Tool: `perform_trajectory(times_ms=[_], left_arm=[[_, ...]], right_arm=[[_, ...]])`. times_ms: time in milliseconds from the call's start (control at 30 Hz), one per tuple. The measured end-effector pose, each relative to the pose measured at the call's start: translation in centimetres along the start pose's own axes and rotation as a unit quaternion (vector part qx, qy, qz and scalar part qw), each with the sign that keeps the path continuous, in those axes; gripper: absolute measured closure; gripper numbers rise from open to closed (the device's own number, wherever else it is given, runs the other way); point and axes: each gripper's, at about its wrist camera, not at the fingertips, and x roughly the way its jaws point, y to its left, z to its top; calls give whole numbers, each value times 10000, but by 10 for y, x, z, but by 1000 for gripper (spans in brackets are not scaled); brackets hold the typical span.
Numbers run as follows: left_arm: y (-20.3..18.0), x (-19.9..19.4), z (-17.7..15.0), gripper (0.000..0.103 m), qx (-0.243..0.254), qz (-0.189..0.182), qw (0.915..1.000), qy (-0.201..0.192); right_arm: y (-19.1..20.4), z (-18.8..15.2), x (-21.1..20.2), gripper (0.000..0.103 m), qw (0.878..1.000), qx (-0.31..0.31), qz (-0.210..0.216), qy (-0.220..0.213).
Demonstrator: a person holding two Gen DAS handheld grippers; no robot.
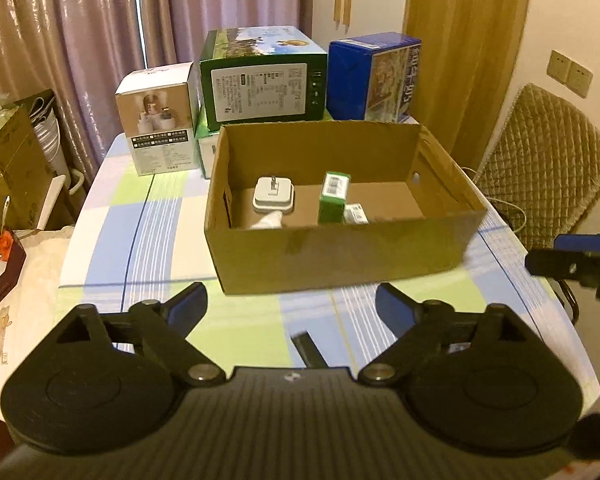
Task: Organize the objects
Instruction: 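Move both tools back from the box over the remaining table items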
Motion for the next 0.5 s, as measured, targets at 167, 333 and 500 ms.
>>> perform_trajectory(times_ms=[167, 333, 500], left_arm=[[-12, -22, -21, 5, 18, 1, 10000, 6], [-19, -32, -41, 1, -5, 39, 10000, 14], [-15, -43, -69, 1, -181, 186, 9997, -30]], right_arm=[[9, -26, -26, 18, 9997, -230, -106, -70], [8, -53, -45, 10, 9998, -146, -142, -56], [2, -76, -57, 5, 9998, 38, -198, -5]])
